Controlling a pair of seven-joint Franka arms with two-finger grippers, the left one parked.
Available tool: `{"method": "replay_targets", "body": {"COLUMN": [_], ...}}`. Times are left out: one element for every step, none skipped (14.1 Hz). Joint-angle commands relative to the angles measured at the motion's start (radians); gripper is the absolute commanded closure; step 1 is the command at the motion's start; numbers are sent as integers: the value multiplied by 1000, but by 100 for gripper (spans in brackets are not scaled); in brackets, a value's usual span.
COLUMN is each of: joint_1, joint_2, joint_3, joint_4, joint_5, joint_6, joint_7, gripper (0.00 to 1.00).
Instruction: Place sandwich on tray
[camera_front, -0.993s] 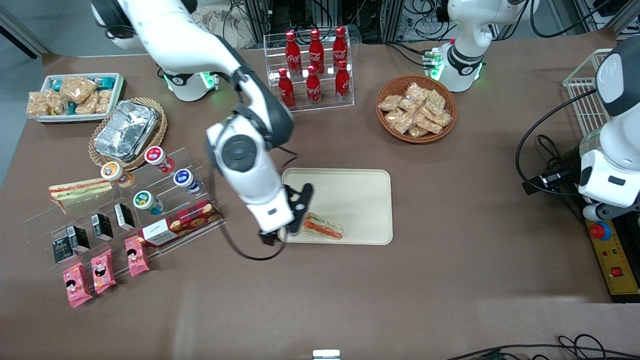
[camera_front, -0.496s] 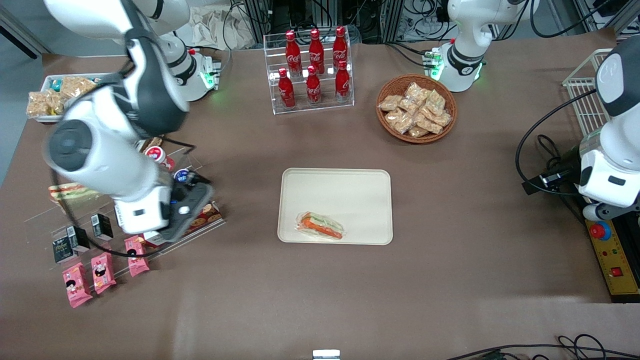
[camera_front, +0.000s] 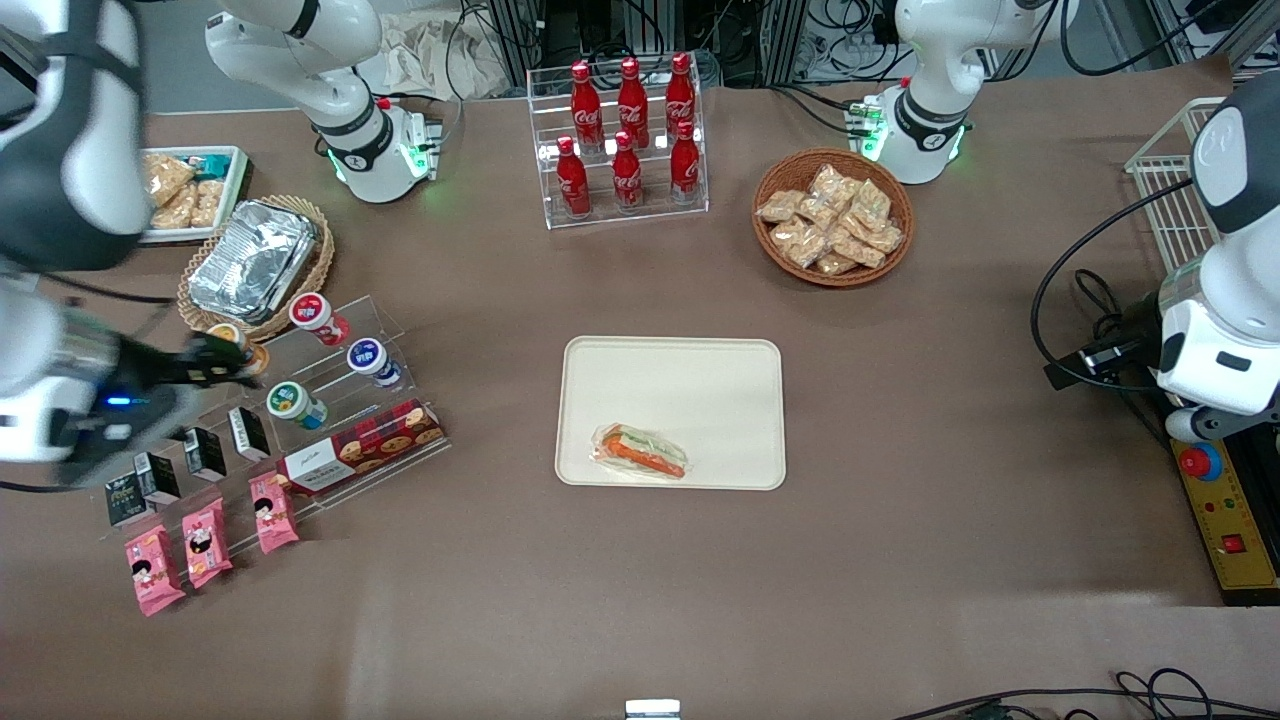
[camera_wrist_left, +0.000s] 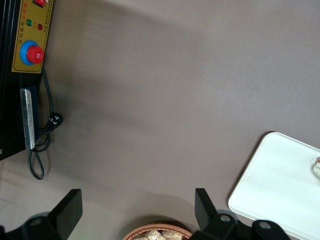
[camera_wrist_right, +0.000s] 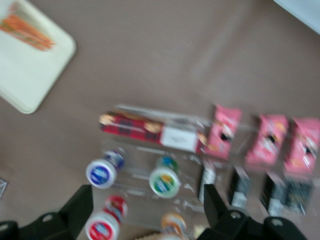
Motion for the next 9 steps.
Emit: {"method": "replay_targets", "body": {"joint_1": [-37,-36,-34,-33,-31,-30,-27,-24,-19], "joint_2": [-51,-62,-67,-67,-70,-80,-82,-82,-82], "joint_3": [-59,-97,-128,-148,-159,-159,-157,-148,-146], "joint_4": [-28,-26,-20,-15,-14,-2,9,18,18], "joint_5": [15,16,12,11,5,-1,-23,-41,-46], "joint_6": [-23,-28,-35,-49,-66,-90,-115,-132,-134], "joint_7": [36,66,89,96,111,170,230,273,302], "gripper": [1,2,1,1,1,2,2,1,1]}}
